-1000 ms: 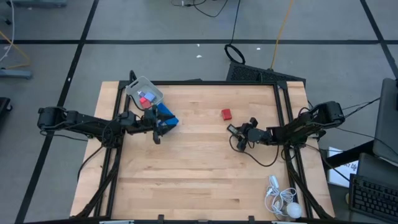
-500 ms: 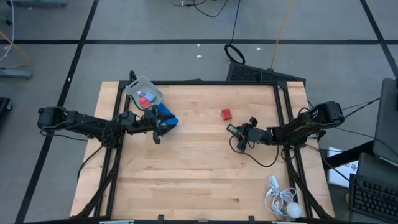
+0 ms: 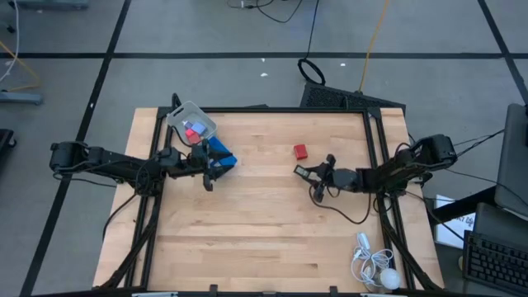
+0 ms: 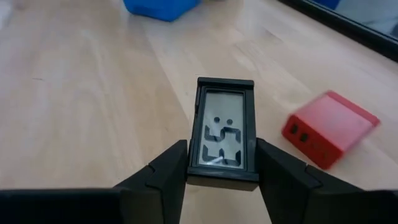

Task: Pick & Place Office items
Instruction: Put the black digital timer into the blue bin

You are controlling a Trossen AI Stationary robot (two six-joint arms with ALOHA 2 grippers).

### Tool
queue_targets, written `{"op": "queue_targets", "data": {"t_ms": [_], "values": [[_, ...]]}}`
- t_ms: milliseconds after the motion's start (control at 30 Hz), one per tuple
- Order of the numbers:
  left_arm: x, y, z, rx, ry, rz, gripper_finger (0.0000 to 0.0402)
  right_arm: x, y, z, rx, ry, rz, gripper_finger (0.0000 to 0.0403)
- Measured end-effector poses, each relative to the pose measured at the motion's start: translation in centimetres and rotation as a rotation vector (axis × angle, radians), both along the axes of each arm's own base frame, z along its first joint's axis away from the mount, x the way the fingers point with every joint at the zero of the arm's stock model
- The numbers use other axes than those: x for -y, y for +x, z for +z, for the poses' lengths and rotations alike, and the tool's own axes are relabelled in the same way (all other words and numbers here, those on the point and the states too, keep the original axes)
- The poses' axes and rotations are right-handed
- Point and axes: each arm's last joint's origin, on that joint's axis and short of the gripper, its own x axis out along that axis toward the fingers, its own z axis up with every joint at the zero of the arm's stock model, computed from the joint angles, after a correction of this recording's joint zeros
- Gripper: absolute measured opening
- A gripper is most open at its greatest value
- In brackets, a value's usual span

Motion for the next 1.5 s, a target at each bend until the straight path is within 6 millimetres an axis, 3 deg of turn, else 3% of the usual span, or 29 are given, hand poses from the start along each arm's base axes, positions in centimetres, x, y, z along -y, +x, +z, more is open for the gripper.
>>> {"op": "queue_targets", "data": {"t_ms": [167, 433, 833, 1033, 1300, 1500], "values": [[0.0, 0.0, 0.0, 0.000, 0.000, 0.000, 0.0223, -0.7, 0.7, 0.7, 0.031, -0.024, 0.046, 0.0156], [0.0, 0.0, -0.1, 0.002, -0.062, -0.004, 0.0223, -2.4, 3.4, 3.0, 0.087, -0.110, 0.141, 0.0159], [0.0, 0.0, -0.3, 0.012, -0.306, -0.018, 0.0223, -5.4, 7.6, 6.6, -0.098, -0.216, 0.206, 0.0160], [0.0, 0.0, -0.4, 0.025, -0.450, -0.026, 0.0223, -6.9, 8.0, 7.8, -0.093, -0.304, 0.208, 0.0155], [0.2, 0.1, -0.4, 0.000, -0.474, -0.108, 0.0223, -8.1, 8.3, 8.9, -0.075, -0.381, 0.195, 0.0157], [0.4, 1.3, 0.2, -0.091, -0.487, -0.091, 0.0223, -8.1, 8.6, 9.5, -0.058, -0.384, 0.187, 0.0159]]}}
